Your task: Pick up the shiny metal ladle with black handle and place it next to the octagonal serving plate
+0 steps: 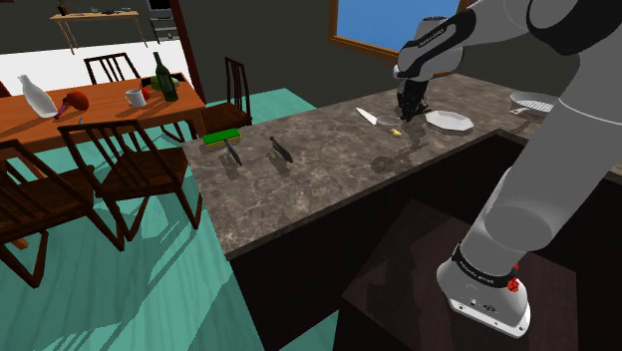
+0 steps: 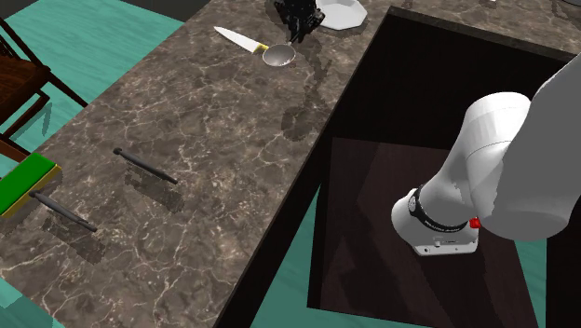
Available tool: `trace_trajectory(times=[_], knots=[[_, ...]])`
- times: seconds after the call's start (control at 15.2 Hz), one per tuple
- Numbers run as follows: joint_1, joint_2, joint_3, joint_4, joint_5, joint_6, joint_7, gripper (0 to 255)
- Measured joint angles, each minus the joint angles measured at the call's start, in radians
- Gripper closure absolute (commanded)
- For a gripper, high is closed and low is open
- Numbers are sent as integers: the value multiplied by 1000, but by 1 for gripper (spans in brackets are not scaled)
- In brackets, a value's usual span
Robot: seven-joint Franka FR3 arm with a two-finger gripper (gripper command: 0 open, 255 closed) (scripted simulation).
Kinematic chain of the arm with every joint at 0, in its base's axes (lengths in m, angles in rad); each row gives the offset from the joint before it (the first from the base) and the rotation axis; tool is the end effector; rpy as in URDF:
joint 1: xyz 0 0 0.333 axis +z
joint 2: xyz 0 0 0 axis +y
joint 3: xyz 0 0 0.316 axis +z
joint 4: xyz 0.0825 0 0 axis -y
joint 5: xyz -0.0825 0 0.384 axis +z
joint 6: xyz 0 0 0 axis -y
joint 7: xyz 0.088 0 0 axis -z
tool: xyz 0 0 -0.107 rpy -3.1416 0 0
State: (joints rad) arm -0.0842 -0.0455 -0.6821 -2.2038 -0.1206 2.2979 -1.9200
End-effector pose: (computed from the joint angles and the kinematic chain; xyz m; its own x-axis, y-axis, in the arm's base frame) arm 0.3833 -0.3752 0.4091 0.3403 0.9338 -0.1102 0.9389 -0.3308 0.0954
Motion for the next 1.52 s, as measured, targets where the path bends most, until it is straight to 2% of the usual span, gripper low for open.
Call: trace_trajectory(times=[0.73, 1.19, 1.25, 1.52], knots=[[-8, 109, -5, -63, 89, 151, -60, 255], [-8, 117, -4, -68, 98, 165, -64, 255], [-8, 117, -4, -69, 97, 166, -64, 0], [-8, 118, -4, -70, 97, 166, -64, 0]])
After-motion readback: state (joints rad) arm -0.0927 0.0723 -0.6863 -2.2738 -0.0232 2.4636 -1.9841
